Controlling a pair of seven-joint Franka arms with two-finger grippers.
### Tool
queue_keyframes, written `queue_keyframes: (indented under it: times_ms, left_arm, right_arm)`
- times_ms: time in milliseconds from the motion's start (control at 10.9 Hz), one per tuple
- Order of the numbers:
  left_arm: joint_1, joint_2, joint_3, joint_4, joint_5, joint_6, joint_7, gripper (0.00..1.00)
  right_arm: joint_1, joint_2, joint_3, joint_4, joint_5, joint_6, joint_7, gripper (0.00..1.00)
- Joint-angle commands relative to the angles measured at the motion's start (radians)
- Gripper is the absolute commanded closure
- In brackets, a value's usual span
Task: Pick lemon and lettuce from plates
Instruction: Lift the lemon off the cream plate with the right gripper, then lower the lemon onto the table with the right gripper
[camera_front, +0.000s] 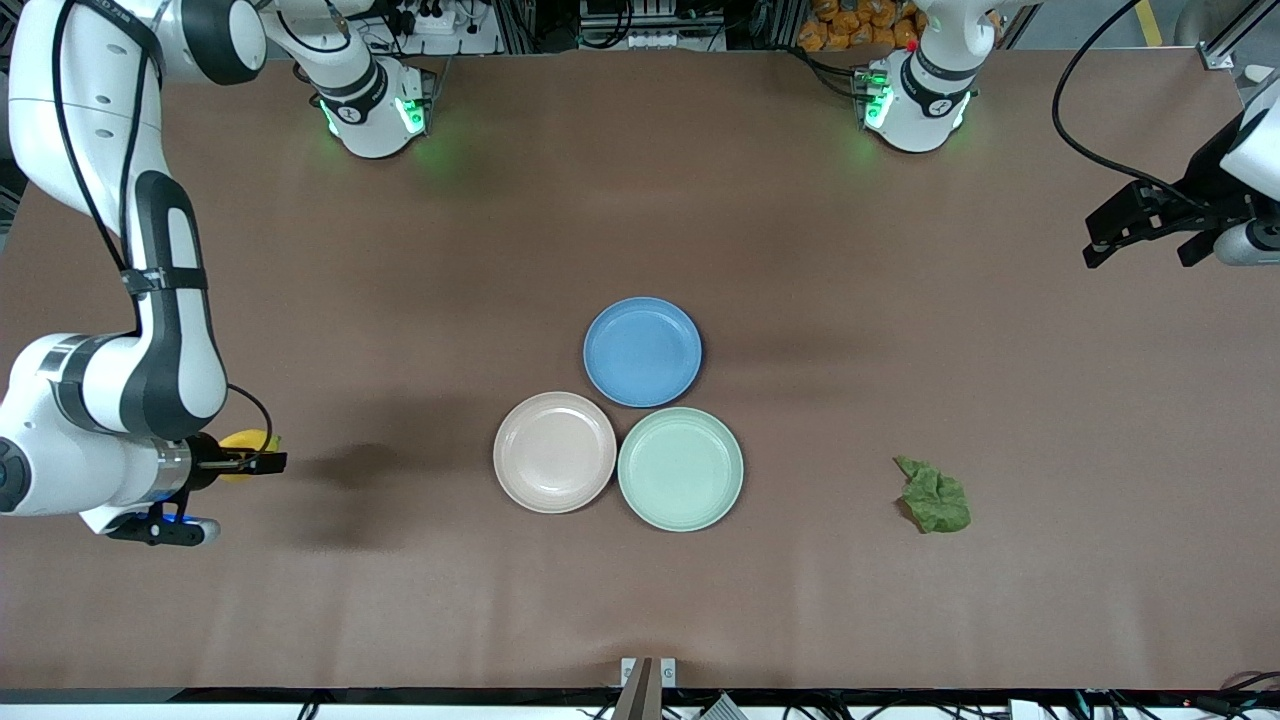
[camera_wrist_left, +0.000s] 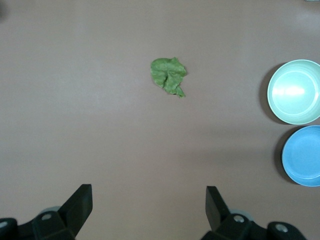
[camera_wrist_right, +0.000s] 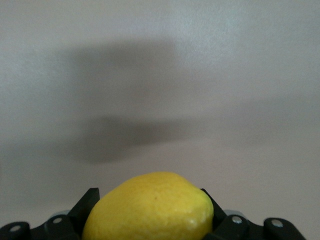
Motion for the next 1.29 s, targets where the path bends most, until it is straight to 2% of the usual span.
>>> queue_keyframes:
  times_ms: [0,459,735,1010,1194]
  left_arm:
    - [0.009,0.003,-0.003,0.014,-0.099,-0.027,0.03,0.0]
    - [0.001,0.017,-0.005,0.019,-0.107,-0.025,0.034,0.0]
    - [0.006,0.017,-0.003,0.02,-0.102,-0.028,0.03,0.0]
    - [0.001,0.005,-0.006,0.019,-0.021,-0.041,0.022,0.0]
    - [0.006,-0.002,-0.003,0.023,-0.007,-0.067,0.031,0.0]
  right_arm:
    - [-0.004,-0.072,0.013,-0.155,-0.014,0.12,-0.023,0.47]
    - [-0.023,-0.221,0.013,-0.54,-0.015,0.508,-0.132,0.47]
    - [-0.031,-0.239,0.014,-0.648,-0.014,0.648,-0.163,0.47]
    - [-0.029,-0.253,0.017,-0.762,-0.014,0.818,-0.163,0.47]
    - [-0.029,-0.253,0.019,-0.822,-0.012,0.927,-0.163,0.47]
